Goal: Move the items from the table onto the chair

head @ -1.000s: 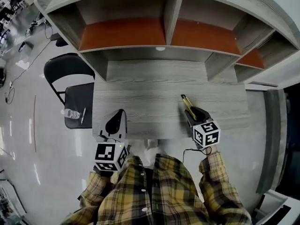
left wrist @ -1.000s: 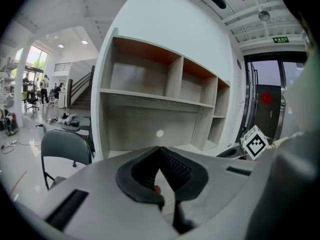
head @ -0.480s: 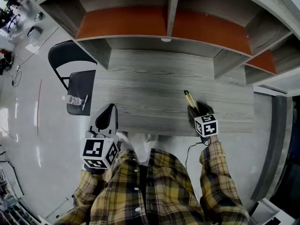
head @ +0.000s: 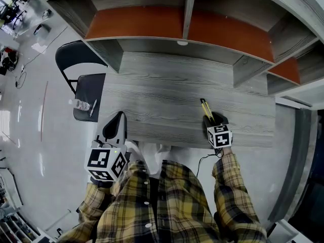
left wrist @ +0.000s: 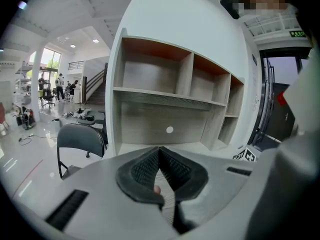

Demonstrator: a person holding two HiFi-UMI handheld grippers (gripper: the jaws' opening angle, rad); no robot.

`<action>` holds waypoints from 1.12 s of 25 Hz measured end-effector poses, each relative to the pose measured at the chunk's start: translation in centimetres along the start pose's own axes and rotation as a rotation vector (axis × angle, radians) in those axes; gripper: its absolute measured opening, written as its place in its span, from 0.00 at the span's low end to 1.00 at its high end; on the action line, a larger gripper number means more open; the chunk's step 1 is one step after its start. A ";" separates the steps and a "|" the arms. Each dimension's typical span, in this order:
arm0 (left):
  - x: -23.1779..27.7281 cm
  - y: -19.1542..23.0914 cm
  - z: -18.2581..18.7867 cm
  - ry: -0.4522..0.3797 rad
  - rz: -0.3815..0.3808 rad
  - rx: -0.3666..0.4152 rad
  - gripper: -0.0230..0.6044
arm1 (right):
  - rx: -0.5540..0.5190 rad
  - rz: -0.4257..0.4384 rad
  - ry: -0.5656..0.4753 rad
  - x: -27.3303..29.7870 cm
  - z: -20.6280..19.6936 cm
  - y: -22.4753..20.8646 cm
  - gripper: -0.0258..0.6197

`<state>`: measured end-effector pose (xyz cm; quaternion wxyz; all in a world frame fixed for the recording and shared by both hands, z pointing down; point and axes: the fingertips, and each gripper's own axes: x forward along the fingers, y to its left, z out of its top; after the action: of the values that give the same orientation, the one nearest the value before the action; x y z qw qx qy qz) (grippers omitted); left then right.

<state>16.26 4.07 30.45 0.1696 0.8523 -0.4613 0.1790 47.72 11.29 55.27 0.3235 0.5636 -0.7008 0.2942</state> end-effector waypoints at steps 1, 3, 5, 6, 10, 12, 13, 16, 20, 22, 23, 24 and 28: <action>-0.1 -0.1 0.0 -0.002 0.000 -0.004 0.04 | -0.005 -0.003 0.003 -0.1 -0.1 0.1 0.25; -0.4 -0.2 0.1 -0.006 0.000 -0.008 0.04 | 0.005 -0.011 0.013 -0.2 -0.1 0.2 0.25; -0.6 -0.1 0.2 -0.011 0.005 -0.013 0.04 | 0.048 -0.013 0.019 -0.3 0.0 0.1 0.24; -0.8 0.1 0.2 -0.013 0.008 -0.016 0.04 | 0.071 -0.011 0.021 -0.3 0.0 0.1 0.24; -1.9 1.1 0.3 -0.027 0.035 -0.038 0.04 | 0.137 0.010 0.007 -0.8 0.2 0.9 0.24; -2.6 1.9 0.2 -0.035 0.054 -0.051 0.04 | 0.158 0.022 -0.009 -1.2 0.8 1.4 0.24; -2.9 2.3 0.1 -0.039 0.061 -0.058 0.04 | 0.169 0.026 -0.018 -1.5 1.0 1.8 0.24; -3.7 3.9 -0.4 -0.050 0.079 -0.082 0.04 | 0.202 0.042 -0.051 -1.9 2.3 3.4 0.24; -5.0 6.8 -1.0 -0.068 0.104 -0.125 0.04 | 0.193 0.085 -0.087 -2.0 4.9 7.5 0.24; -6.1 8.7 -1.0 -0.074 0.110 -0.144 0.04 | 0.173 0.111 -0.093 -2.3 6.6 10.5 0.24; -6.8 9.7 -1.0 -0.074 0.111 -0.154 0.04 | 0.164 0.121 -0.087 -2.5 7.4 12.2 0.24; -7.5 10.9 -1.1 -0.074 0.112 -0.163 0.04 | 0.157 0.133 -0.079 -2.6 8.2 13.9 0.24; -9.8 17.4 -1.6 -0.074 0.124 -0.181 0.04 | 0.139 0.198 -0.074 -1.3 11.6 22.1 0.24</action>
<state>-3.73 2.87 29.53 0.2172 0.8094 -0.5333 0.1153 24.82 7.30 46.08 0.2271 0.5230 -0.7425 0.3515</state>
